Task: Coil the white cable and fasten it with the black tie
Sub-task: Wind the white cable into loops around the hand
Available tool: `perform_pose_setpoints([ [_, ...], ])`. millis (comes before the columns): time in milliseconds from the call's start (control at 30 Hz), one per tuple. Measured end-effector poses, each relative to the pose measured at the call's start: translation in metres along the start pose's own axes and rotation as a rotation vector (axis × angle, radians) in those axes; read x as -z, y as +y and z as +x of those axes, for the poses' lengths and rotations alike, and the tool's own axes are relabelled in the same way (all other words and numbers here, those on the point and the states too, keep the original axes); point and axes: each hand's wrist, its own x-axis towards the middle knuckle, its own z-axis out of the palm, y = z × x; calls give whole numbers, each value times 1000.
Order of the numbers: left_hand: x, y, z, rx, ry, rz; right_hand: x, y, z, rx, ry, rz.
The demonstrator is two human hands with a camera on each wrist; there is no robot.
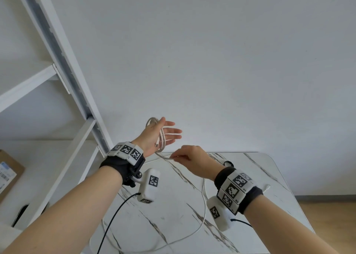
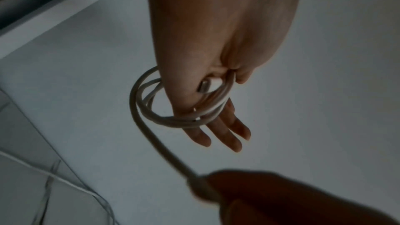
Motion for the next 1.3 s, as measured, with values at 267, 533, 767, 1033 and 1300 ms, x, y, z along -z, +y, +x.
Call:
perform_pose_setpoints([
  [267, -3, -7, -8, 146, -59, 127, 22, -16, 8, 124, -2, 83],
  [533, -2, -13, -25, 378, -270, 148, 44, -15, 17, 47, 30, 119],
  [767, -6, -15, -34, 392, -317, 193, 47, -13, 22, -15, 96, 172],
  [1033, -8, -8, -39, 374, -379, 121, 40, 1, 24, -21, 150, 455],
  [1300, -14, -5, -44, 320, -367, 84, 9, 13, 23, -74, 273, 496],
])
